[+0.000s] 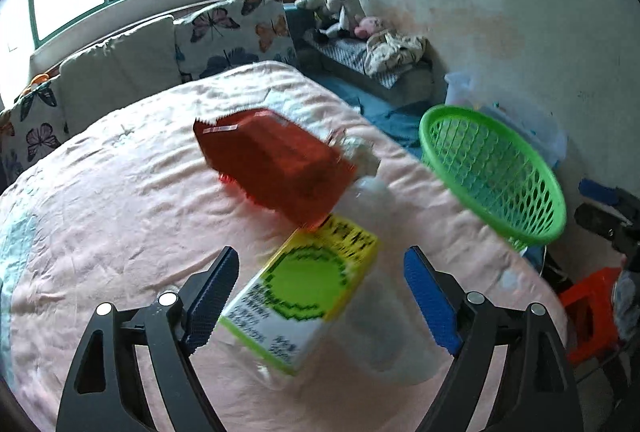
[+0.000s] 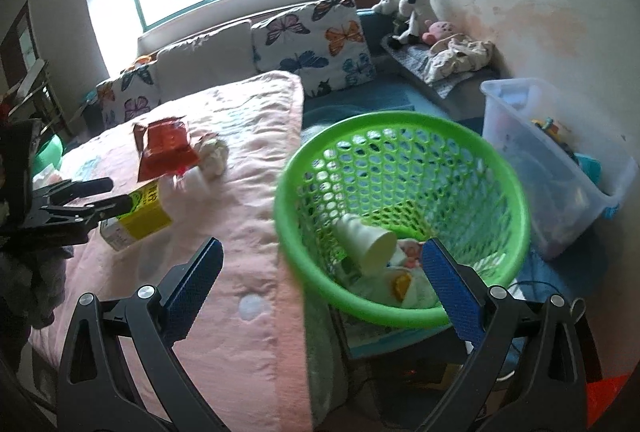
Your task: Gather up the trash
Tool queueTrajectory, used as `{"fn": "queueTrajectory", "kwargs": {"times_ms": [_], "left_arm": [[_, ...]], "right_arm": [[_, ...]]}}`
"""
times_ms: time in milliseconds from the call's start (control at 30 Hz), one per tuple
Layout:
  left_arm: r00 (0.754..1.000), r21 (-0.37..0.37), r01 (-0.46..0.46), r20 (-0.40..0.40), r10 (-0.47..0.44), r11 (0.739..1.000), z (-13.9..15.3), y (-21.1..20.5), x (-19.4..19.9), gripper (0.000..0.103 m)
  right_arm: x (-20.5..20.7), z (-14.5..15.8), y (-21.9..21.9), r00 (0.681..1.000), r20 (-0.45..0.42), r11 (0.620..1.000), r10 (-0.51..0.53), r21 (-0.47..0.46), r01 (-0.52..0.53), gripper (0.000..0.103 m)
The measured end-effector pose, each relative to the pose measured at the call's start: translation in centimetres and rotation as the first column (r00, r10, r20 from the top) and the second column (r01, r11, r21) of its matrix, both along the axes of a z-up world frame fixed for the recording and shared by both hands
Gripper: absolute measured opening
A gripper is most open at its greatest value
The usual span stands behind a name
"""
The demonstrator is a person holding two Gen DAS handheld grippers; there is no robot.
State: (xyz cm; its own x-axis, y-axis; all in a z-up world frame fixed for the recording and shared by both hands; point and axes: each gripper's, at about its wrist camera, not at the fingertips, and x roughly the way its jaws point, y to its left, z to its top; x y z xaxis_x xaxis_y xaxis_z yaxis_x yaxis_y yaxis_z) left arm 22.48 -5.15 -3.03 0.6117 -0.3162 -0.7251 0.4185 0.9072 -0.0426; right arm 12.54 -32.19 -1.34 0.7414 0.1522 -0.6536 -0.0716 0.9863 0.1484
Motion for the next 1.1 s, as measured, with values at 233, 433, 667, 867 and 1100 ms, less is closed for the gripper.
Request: {"fn": "queueTrajectory", "kwargs": {"times_ms": [233, 433, 667, 867, 1100], "left_arm": [[0.997, 0.048, 0.067, -0.033, -0.065, 0.997, -1.5, -0.2, 0.9, 0.081], [0.994, 0.061, 0.098, -0.056, -0.095, 0.993, -2.5, -0.7, 1.4, 0.081], [0.996, 0.078, 0.085, -0.036, -0.082, 0.993, -2.9, -0.7, 1.3, 0.073], [0.998, 0.071, 0.07, -0.011, -0.069, 0.995, -2.6, -0.7, 0.3, 0.065], [0.997, 0.029, 0.063, -0.038, -0.062, 0.998, -1.9, 0.2, -1.5, 0.056]], "right_arm": [[1.0, -1.5, 2.9, 0.997, -0.048, 0.998, 0.067, -0.01, -0.068, 0.099], [1.5, -2.4, 4.8, 0.99, -0.079, 0.992, 0.119, -0.018, -0.121, 0.099], [1.9, -2.0, 6.0, 0.985, -0.075, 0.987, 0.155, -0.022, -0.157, 0.098], [2.7, -1.2, 6.5, 0.98, -0.074, 0.983, 0.185, -0.004, -0.186, 0.098], [3.7, 0.4, 7.3, 0.971, -0.053, 0.973, 0.231, 0.007, -0.231, 0.098]]}}
